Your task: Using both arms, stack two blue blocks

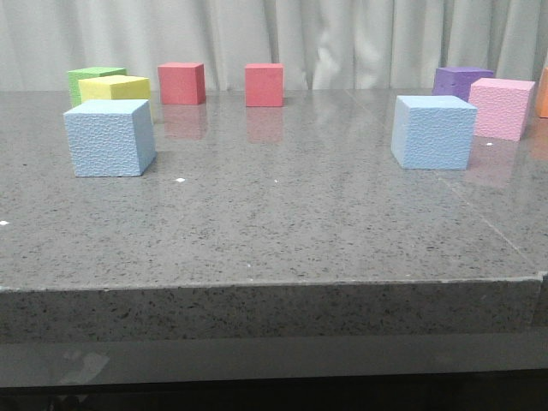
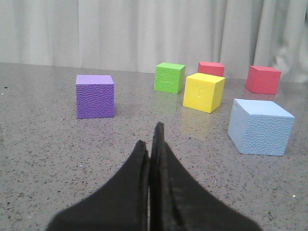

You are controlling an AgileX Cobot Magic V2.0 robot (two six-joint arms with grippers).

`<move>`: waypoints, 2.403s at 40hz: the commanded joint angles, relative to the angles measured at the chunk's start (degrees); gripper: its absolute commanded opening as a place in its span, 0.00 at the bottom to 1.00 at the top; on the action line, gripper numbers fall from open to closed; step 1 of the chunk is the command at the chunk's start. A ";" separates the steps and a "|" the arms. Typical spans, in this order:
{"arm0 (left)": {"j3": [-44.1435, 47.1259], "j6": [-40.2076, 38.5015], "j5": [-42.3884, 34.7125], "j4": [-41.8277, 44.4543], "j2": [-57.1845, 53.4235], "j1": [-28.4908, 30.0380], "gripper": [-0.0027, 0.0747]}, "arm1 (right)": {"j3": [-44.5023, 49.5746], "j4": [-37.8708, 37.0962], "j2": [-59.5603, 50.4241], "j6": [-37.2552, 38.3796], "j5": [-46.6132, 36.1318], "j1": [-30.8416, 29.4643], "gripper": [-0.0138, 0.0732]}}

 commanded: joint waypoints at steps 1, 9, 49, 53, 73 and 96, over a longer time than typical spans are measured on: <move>0.03 -0.42 -4.70 -0.35 -0.94 0.03 0.01 | -0.30 -0.36 -0.96 -0.37 -4.96 0.03 0.08; 0.03 -0.42 -4.70 -0.35 -0.94 0.03 0.01 | -0.30 -0.36 -0.96 -0.37 -4.96 0.03 0.08; -27.61 -0.32 13.48 0.00 6.01 0.03 0.01 | -26.87 -0.36 5.59 -0.37 13.09 0.02 0.08; -36.02 -0.32 20.25 0.00 11.42 0.03 0.01 | -34.94 -0.36 10.99 -0.37 19.82 0.02 0.08; -47.22 -0.32 25.34 -0.35 27.92 -0.09 0.01 | -47.80 -0.36 27.96 -0.37 28.03 0.02 0.08; -47.22 -0.32 23.89 1.80 28.39 0.02 0.32 | -47.80 -0.36 28.08 -0.37 26.42 -0.02 0.55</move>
